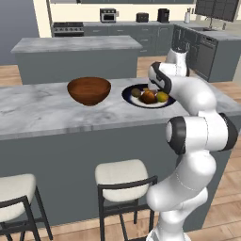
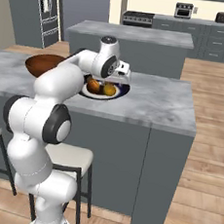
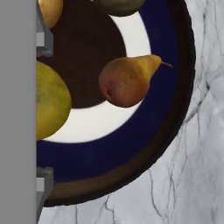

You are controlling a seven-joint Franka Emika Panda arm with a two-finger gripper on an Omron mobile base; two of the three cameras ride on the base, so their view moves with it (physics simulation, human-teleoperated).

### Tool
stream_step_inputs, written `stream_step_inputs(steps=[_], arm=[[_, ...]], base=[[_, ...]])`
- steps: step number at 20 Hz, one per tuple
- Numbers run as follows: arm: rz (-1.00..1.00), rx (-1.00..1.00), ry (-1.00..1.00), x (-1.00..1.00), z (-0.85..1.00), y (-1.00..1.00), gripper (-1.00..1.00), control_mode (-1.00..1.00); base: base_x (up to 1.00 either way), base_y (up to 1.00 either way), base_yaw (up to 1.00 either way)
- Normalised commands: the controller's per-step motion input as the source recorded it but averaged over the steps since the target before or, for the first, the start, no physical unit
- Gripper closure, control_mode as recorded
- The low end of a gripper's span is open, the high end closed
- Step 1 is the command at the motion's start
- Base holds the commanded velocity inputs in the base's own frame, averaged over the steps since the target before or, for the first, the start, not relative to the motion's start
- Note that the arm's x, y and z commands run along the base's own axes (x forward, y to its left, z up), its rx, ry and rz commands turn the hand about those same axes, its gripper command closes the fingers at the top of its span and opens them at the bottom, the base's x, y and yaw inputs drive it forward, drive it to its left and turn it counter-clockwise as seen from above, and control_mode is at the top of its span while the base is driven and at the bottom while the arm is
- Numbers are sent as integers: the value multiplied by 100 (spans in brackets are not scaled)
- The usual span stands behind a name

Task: Take the fruits from the plate on the dining counter and place two fruits in each bowl.

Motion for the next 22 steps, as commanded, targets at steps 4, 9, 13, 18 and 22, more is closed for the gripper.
stream_step_inputs(steps=[4,9,13,18,22], arm=[[-2,0,0,-22,-1,-3,-100,-100],[-5,0,0,-24,-8,1,-100,-100],[-2,0,0,-5,-20,18,-100,-100],[0,0,-1,9,-3,4,-100,-100],[0,0,0,0,-4,0,-100,-100]], base=[[0,0,0],[0,0,0],[0,0,0],[0,0,0],[0,0,0]])
